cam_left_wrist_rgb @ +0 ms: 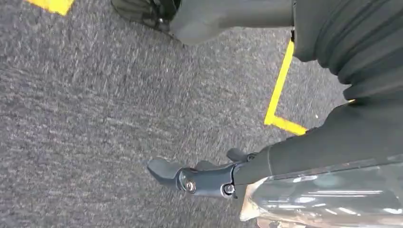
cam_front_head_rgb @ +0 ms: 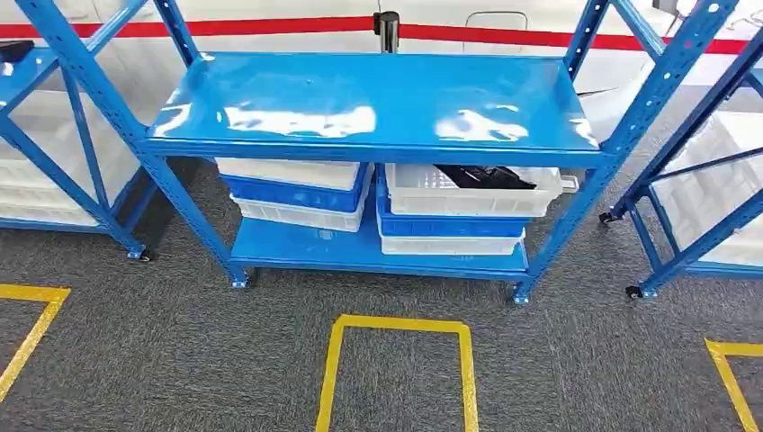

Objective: Take the parts from the cabinet and place them on the table.

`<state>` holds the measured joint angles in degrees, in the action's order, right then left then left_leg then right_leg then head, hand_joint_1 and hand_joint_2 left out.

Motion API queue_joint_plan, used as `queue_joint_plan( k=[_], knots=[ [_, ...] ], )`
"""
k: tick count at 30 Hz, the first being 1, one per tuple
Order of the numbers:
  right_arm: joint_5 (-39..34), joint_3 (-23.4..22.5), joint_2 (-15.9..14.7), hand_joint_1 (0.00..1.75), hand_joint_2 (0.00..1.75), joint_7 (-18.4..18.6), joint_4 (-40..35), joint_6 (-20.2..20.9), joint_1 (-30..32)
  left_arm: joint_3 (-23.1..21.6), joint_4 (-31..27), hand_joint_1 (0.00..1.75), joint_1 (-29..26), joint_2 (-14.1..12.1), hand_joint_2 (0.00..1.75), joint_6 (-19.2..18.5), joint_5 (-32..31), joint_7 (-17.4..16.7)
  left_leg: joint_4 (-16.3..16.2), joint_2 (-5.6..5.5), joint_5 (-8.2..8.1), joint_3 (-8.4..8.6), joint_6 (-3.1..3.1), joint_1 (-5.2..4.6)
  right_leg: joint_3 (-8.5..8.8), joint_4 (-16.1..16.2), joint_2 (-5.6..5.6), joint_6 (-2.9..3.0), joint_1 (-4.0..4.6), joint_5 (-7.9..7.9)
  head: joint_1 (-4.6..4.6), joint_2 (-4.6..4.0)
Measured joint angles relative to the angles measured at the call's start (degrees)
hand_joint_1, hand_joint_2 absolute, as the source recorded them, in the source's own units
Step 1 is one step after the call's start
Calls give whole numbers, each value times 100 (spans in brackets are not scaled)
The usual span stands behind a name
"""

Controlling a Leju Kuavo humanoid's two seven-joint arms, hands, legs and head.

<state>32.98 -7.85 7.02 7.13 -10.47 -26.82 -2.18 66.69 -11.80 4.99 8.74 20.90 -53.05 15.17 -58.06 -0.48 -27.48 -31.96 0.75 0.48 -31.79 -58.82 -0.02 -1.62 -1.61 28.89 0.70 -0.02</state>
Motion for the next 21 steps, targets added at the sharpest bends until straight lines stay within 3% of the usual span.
queue_joint_plan(
  k=[2,3,6,7,8,9,11,12,13,15,16,17,18,19,21],
  knots=[
    [2,-4,9,0,0,-2,0,0,1,0,0,0,-2,-4,175,0,0,2,-73,4,-49,-3,-49,52,68,23,-5,80,-62,-26,2,0],
    [4,-7,7,0,0,-2,0,0,0,0,0,0,-1,-4,175,2,2,2,-254,21,-204,-77,-78,54,70,22,-5,91,-57,-30,18,0],
    [13,-22,11,0,0,-2,0,0,1,0,0,0,-3,4,175,0,0,15,-1519,26,-843,-687,-157,67,70,17,-15,127,-25,-20,37,0],
    [13,-28,9,0,0,-4,0,0,4,0,0,0,-8,4,175,0,0,20,-1784,28,-874,-840,-162,68,73,16,-15,132,-20,-15,35,0],
    [7,-35,7,0,0,-2,0,0,5,0,0,0,-10,4,175,0,0,24,-1760,28,-772,-860,-149,68,82,16,-12,137,-16,-10,33,0],
    [-4,-39,7,0,0,-2,0,0,4,0,0,0,-11,4,175,-2,-2,26,-1490,28,-553,-762,-126,67,95,16,-6,147,-13,-1,37,0],
    [-11,-44,13,0,0,-2,0,0,-2,0,0,0,-6,2,175,-7,-11,37,-572,31,-36,-351,-64,64,131,18,5,137,-9,20,35,0],
    [-13,-46,15,0,0,-2,0,0,-2,0,0,0,-5,-4,175,-7,-13,44,-175,35,98,-179,-11,58,129,21,9,134,-4,21,37,0],
    [-13,-48,17,0,0,-2,0,0,-6,-2,0,0,7,-4,175,-9,-24,48,-103,29,57,-157,1,14,117,10,10,86,58,48,29,0],
    [-18,-52,13,0,0,-2,0,0,-4,0,0,0,2,-7,175,-9,-28,48,-114,24,47,-179,35,-23,112,29,5,44,29,47,27,0],
    [-17,-55,15,0,0,-4,0,-2,-4,0,0,0,2,-7,175,-9,-28,48,-92,17,61,-173,78,-44,130,71,0,-12,29,33,28,0],
    [-17,-55,15,0,0,-4,0,-4,-7,0,0,0,1,-7,175,-9,-28,48,45,17,137,-99,151,9,120,37,-2,-43,49,57,31,0],
    [-17,-57,11,0,0,-4,0,-4,-7,0,0,0,2,-2,175,-9,-28,48,90,28,154,-60,171,3,92,-74,-4,-38,36,120,9,0],
    [-20,-61,11,0,0,-4,0,-7,-8,0,0,0,3,-4,175,-18,-31,52,97,35,163,-60,205,2,-62,-392,1,16,51,309,2,0],
    [-28,-79,9,0,0,-11,0,-15,-5,0,0,0,6,-7,175,-28,-46,55,95,35,153,-66,227,-21,-505,-1268,1,80,49,674,-15,0]
  ],
)
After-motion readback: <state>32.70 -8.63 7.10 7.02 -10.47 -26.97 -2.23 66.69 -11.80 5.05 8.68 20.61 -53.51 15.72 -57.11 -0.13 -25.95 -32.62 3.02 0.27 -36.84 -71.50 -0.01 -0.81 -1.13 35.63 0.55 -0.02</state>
